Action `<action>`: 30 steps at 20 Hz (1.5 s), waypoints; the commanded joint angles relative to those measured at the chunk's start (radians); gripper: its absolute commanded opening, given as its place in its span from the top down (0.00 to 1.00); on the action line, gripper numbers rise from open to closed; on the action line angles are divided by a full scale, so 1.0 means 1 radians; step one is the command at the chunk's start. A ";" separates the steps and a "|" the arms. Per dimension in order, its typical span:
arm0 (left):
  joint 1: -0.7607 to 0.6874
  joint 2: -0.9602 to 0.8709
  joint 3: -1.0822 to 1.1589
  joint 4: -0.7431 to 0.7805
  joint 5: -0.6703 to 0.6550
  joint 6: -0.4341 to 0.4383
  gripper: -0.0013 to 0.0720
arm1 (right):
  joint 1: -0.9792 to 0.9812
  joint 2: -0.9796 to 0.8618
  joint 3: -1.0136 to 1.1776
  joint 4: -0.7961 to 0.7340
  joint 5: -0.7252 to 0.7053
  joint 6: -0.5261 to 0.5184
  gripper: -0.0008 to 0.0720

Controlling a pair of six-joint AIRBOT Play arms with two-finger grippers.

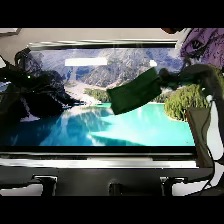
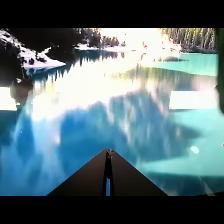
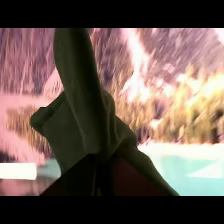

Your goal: Fold the clothes and pants, and hang the long-sleeved shirts on hangers.

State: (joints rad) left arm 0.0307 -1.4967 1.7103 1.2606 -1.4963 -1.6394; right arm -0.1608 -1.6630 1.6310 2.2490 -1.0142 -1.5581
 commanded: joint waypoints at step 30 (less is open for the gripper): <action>-0.001 0.000 0.000 -0.001 -0.015 0.000 0.96 | -0.393 0.198 0.201 -0.798 -0.414 0.570 0.95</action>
State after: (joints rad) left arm 0.0303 -1.4967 1.7103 1.2602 -1.5082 -1.6394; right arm -0.5533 -1.4742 1.8317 1.5501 -1.3220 -1.0080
